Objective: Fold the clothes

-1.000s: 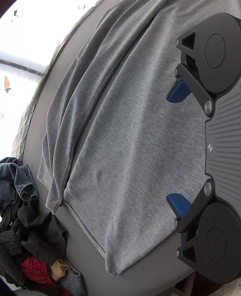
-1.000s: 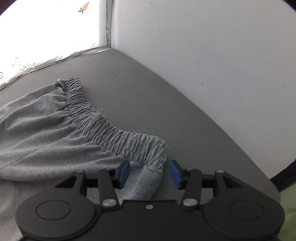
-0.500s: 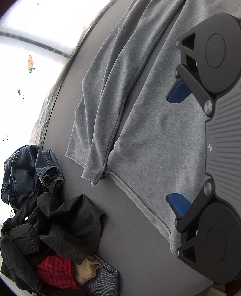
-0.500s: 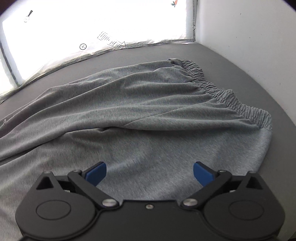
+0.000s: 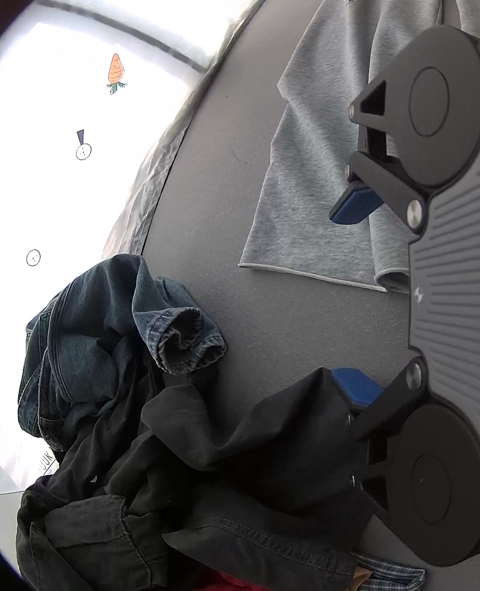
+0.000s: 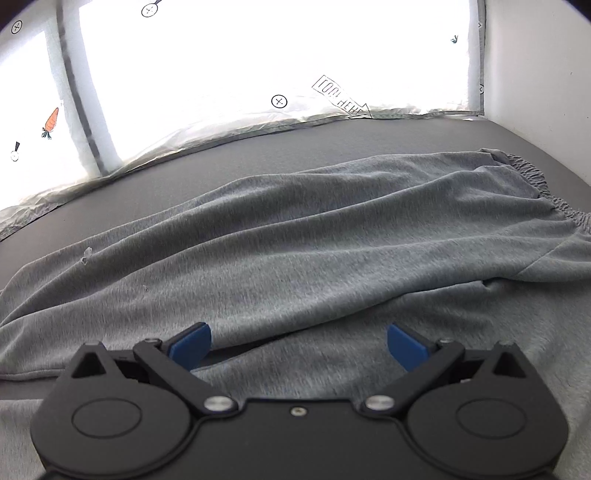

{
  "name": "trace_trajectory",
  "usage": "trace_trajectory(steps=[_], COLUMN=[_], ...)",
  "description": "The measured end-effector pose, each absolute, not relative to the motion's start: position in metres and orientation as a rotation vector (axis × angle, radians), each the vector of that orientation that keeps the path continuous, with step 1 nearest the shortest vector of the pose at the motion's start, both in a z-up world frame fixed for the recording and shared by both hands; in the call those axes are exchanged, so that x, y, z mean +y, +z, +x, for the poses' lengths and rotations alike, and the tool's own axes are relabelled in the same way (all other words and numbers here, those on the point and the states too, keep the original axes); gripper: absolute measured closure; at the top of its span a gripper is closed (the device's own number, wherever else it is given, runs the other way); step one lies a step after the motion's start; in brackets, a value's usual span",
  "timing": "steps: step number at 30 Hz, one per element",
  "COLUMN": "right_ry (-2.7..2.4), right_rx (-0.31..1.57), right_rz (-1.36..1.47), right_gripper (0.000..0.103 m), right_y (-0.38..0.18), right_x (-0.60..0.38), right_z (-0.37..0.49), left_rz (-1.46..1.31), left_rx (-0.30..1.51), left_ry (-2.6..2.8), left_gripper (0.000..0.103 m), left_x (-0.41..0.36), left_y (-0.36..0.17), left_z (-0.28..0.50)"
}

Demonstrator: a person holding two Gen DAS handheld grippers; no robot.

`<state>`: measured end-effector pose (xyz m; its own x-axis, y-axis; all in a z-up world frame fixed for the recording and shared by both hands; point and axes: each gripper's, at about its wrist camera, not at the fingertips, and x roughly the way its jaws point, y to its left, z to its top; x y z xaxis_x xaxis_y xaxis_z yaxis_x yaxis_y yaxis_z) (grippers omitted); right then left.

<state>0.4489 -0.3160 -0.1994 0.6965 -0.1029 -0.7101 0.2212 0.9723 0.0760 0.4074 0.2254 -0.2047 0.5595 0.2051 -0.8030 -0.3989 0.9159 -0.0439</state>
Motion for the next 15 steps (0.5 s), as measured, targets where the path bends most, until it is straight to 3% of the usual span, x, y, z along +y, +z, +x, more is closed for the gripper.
trace_trajectory(steps=[2,5,13,14,15], right_ry=[-0.216,-0.281,-0.370,-0.371,-0.371], right_rx=[0.793,0.808,0.784,0.785,0.785], right_rz=[0.161,0.166,0.146,0.145,0.146], right_gripper=[0.000,0.000,0.000,0.000,0.000], right_y=[-0.205,-0.214,-0.219,-0.219,-0.219], right_x=[-0.311,-0.306,-0.298,-0.298,-0.299], right_z=[0.460,0.470,0.478,0.479,0.481], left_rz=[-0.222,-0.217,-0.128,-0.114,-0.083], left_rx=[0.915,0.915,0.921,0.909,0.889], left_ry=[0.330,0.251,0.166,0.173,0.188], left_gripper=[0.030,0.031,0.023,0.025,0.043], left_x=[0.242,0.254,0.251,0.249,0.246], left_y=[-0.212,-0.227,-0.263,-0.264,-0.264], left_z=[0.428,0.459,0.500,0.500,0.499])
